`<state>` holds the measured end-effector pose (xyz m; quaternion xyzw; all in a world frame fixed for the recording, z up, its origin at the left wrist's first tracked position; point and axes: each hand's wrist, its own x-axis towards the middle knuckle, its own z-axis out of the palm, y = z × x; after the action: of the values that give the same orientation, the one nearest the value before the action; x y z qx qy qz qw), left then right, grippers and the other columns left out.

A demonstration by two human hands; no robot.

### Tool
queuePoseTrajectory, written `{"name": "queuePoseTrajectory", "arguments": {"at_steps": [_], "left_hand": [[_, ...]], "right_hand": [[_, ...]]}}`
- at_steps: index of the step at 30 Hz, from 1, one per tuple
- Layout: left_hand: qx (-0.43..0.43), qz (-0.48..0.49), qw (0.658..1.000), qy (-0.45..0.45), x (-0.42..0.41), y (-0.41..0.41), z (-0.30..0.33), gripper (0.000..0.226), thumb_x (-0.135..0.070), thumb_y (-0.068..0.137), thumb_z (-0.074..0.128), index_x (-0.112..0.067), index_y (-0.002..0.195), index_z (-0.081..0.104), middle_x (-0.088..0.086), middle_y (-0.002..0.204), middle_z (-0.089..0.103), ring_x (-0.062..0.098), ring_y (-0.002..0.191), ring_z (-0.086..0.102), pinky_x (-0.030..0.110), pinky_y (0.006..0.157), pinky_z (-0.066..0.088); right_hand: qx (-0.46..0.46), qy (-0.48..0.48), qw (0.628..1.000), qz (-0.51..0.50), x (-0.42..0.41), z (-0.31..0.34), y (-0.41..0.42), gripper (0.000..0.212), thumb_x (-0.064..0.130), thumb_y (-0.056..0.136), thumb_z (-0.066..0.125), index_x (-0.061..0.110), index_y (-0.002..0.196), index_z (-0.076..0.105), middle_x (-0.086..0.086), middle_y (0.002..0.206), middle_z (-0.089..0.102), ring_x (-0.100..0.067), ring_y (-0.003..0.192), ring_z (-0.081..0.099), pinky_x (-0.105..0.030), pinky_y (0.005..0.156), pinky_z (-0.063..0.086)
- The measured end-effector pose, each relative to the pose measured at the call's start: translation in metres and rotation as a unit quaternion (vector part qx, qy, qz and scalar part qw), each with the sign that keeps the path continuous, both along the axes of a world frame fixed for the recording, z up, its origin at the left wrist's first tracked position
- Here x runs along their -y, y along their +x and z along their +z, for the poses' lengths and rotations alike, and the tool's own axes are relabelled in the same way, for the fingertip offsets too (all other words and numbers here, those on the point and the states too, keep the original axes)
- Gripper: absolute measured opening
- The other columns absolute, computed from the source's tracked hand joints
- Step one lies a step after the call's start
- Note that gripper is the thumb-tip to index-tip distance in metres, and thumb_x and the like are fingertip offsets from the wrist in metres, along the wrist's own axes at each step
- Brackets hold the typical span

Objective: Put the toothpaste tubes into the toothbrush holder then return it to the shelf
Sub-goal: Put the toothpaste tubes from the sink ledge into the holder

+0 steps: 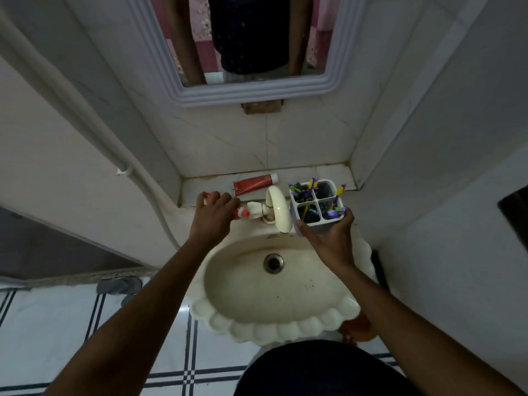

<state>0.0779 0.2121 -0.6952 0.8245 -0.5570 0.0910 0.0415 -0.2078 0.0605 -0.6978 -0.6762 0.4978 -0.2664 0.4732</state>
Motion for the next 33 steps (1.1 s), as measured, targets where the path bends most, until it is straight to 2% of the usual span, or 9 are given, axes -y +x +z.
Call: {"name": "queuePoseTrajectory", "arguments": {"at_steps": [3, 7, 9, 11, 15, 20, 24, 29, 33], "left_hand": [[-0.057, 0.016, 0.996, -0.067, -0.002, -0.008, 0.030, 0.036, -0.046, 0.099, 0.071, -0.023, 0.126, 0.064, 0.001, 0.112, 0.068, 0.030, 0.105, 0.066, 0.058, 0.105, 0.043], [-0.321, 0.054, 0.933, -0.155, 0.010, -0.040, 0.098, 0.045, -0.066, 0.101, 0.058, -0.034, 0.132, 0.054, -0.008, 0.106, 0.071, 0.016, 0.078, 0.073, 0.039, 0.068, 0.058], [-0.445, 0.065, 0.878, -0.162, 0.022, -0.055, 0.127, 0.047, -0.063, 0.099, 0.065, -0.035, 0.134, 0.053, -0.005, 0.107, 0.072, 0.018, 0.069, 0.077, 0.035, 0.060, 0.062], [-0.514, 0.050, 0.848, -0.123, 0.038, -0.064, 0.149, 0.055, -0.046, 0.098, 0.074, -0.027, 0.145, 0.052, 0.001, 0.124, 0.069, 0.024, 0.080, 0.078, 0.030, 0.060, 0.062], [-0.466, -0.018, 0.884, 0.006, 0.071, -0.077, 0.177, 0.072, -0.030, 0.091, 0.086, -0.020, 0.155, 0.055, -0.006, 0.134, 0.058, 0.016, 0.118, 0.060, 0.021, 0.077, 0.049], [-0.275, -0.041, 0.960, 0.024, 0.117, -0.102, 0.193, 0.030, -0.034, 0.085, 0.086, -0.023, 0.113, 0.082, -0.004, 0.106, 0.078, 0.017, 0.097, 0.072, 0.036, 0.083, 0.059], [-0.121, -0.042, 0.989, 0.067, 0.147, -0.119, 0.186, 0.028, -0.043, 0.089, 0.080, -0.029, 0.113, 0.077, -0.002, 0.111, 0.076, 0.021, 0.102, 0.070, 0.031, 0.073, 0.044], [-0.174, -0.060, 0.982, 0.034, 0.164, -0.124, 0.173, 0.033, -0.026, 0.091, 0.081, -0.019, 0.123, 0.075, -0.001, 0.114, 0.080, 0.021, 0.102, 0.074, 0.037, 0.082, 0.060], [-0.353, -0.020, 0.928, -0.120, 0.165, -0.122, 0.168, 0.018, -0.015, 0.092, 0.082, -0.013, 0.111, 0.079, -0.005, 0.098, 0.082, 0.015, 0.076, 0.078, 0.031, 0.074, 0.064]], "right_hand": [[0.002, 0.002, 1.000, -0.001, 0.000, 0.004, 0.000, 0.129, 0.063, 0.069, 0.102, 0.016, 0.163, 0.025, 0.001, 0.156, 0.055, -0.014, 0.133, 0.061, -0.032, 0.107, 0.055], [0.007, 0.010, 1.000, 0.001, -0.001, 0.007, -0.002, 0.123, 0.062, 0.070, 0.102, 0.019, 0.160, 0.030, 0.005, 0.148, 0.059, -0.014, 0.127, 0.066, -0.031, 0.103, 0.059], [0.010, 0.010, 1.000, 0.000, -0.003, 0.008, -0.004, 0.118, 0.062, 0.070, 0.102, 0.020, 0.156, 0.034, 0.007, 0.143, 0.062, -0.013, 0.123, 0.069, -0.031, 0.101, 0.061], [0.010, 0.011, 1.000, 0.000, -0.002, 0.011, -0.006, 0.115, 0.063, 0.068, 0.103, 0.021, 0.153, 0.037, 0.008, 0.139, 0.065, -0.011, 0.120, 0.071, -0.033, 0.099, 0.063], [0.009, 0.014, 1.000, 0.013, 0.005, 0.014, -0.009, 0.111, 0.067, 0.063, 0.104, 0.028, 0.145, 0.040, 0.012, 0.133, 0.068, -0.008, 0.115, 0.073, -0.035, 0.096, 0.065], [0.005, 0.039, 0.999, 0.029, 0.011, 0.015, -0.013, 0.112, 0.073, 0.058, 0.102, 0.031, 0.143, 0.041, 0.007, 0.134, 0.067, -0.014, 0.118, 0.072, -0.041, 0.101, 0.065], [-0.002, 0.050, 0.998, 0.034, 0.015, 0.015, -0.015, 0.120, 0.079, 0.055, 0.100, 0.028, 0.147, 0.043, 0.009, 0.136, 0.067, -0.013, 0.119, 0.072, -0.042, 0.102, 0.064], [-0.035, 0.052, 0.997, 0.039, 0.018, 0.018, -0.017, 0.124, 0.089, 0.052, 0.092, 0.030, 0.149, 0.042, 0.009, 0.138, 0.065, -0.018, 0.123, 0.070, -0.046, 0.103, 0.063], [-0.045, 0.048, 0.997, 0.036, 0.019, 0.018, -0.018, 0.120, 0.088, 0.055, 0.091, 0.028, 0.147, 0.043, 0.008, 0.136, 0.063, -0.019, 0.123, 0.068, -0.045, 0.102, 0.062]]}}
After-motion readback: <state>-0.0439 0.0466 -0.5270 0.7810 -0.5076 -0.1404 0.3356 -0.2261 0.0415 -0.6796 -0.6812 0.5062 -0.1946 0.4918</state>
